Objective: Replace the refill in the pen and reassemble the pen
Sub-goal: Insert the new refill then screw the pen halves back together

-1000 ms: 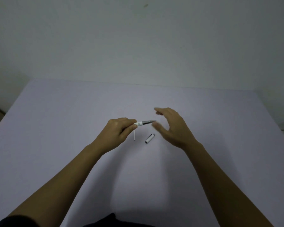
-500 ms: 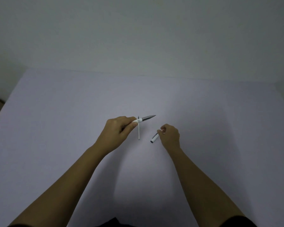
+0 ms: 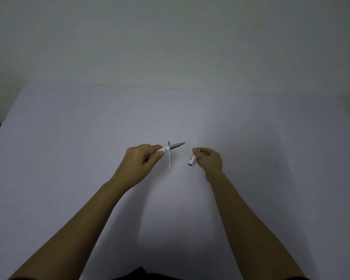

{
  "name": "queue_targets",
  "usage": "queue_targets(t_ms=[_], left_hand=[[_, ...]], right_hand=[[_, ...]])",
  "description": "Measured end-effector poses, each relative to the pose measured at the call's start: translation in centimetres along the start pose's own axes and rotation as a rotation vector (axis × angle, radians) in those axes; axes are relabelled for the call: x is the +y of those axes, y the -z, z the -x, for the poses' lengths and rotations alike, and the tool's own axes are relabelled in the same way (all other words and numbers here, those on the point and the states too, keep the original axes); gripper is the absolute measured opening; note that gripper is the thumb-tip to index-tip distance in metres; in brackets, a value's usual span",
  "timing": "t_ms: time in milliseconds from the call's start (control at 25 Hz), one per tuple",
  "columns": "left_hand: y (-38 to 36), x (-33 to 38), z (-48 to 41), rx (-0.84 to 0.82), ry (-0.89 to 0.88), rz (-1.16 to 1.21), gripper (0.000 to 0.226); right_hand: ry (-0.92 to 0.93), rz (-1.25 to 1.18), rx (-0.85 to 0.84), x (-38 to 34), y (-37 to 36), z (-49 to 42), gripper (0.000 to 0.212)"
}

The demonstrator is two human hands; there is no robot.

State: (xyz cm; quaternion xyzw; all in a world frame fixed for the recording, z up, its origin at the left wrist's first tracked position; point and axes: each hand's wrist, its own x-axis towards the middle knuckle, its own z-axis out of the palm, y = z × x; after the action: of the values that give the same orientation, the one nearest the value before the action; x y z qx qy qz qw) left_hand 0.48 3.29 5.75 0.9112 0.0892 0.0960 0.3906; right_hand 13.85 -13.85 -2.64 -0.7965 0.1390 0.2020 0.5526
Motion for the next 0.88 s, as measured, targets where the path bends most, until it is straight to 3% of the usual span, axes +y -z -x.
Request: queue_targets(t_ms=[120, 240, 560, 880], left_hand=[[-0.4, 0.2, 0.4, 0.005, 0.015, -0.020, 0.018], [-0.7, 1.0, 0.8, 0.009, 0.019, -0.020, 0.021], [0.0, 2.4, 1.1, 0.061, 0.002, -0.033, 0.022], [-0.1, 3.8, 1.2, 0.035, -0.051, -0.038, 0.019]], right_hand=[[-0.037, -0.406, -0.061, -2.5, 2.0, 1.6, 0.009], [0.017, -0.562, -0.119, -4.5, 3.2, 3.3, 0.008], [0.093, -0.625, -0.164, -6.2, 3.5, 5.9, 0.007], [0.205, -0.489, -0.243, -6.0, 2.8, 8.1, 0.008]])
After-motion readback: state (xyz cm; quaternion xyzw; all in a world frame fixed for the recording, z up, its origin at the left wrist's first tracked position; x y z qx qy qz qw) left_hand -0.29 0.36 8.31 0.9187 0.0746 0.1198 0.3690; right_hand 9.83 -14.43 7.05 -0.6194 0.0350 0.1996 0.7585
